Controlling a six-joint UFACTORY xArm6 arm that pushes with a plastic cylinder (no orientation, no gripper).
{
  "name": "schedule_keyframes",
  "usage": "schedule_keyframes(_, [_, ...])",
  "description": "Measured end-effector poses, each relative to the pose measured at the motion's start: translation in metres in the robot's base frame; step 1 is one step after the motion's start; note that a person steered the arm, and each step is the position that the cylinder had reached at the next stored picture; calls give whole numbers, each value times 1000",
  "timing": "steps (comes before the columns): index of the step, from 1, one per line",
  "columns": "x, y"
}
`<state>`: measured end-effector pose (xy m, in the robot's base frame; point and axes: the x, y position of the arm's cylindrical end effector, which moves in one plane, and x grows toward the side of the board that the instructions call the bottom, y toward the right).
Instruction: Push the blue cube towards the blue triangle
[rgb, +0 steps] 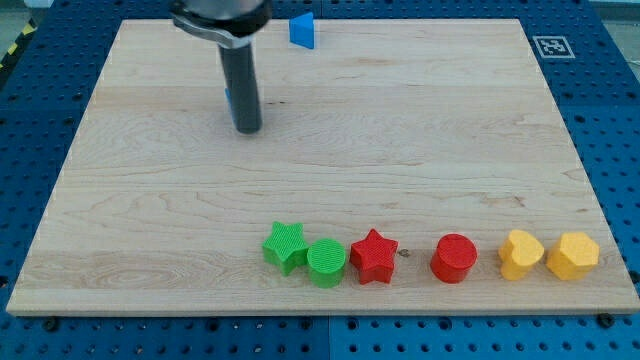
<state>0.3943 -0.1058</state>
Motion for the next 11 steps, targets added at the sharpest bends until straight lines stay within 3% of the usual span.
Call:
schedule_keyframes(1, [-1,-39])
schedule_keyframes(2, [-8,-41])
schedule_keyframes(4, [-29,5])
schedule_keyframes(6, [-76,22])
schedule_keyframes(8, [-92,75])
schedule_keyframes(10, [-92,91])
schedule_keyframes(11, [-89,132])
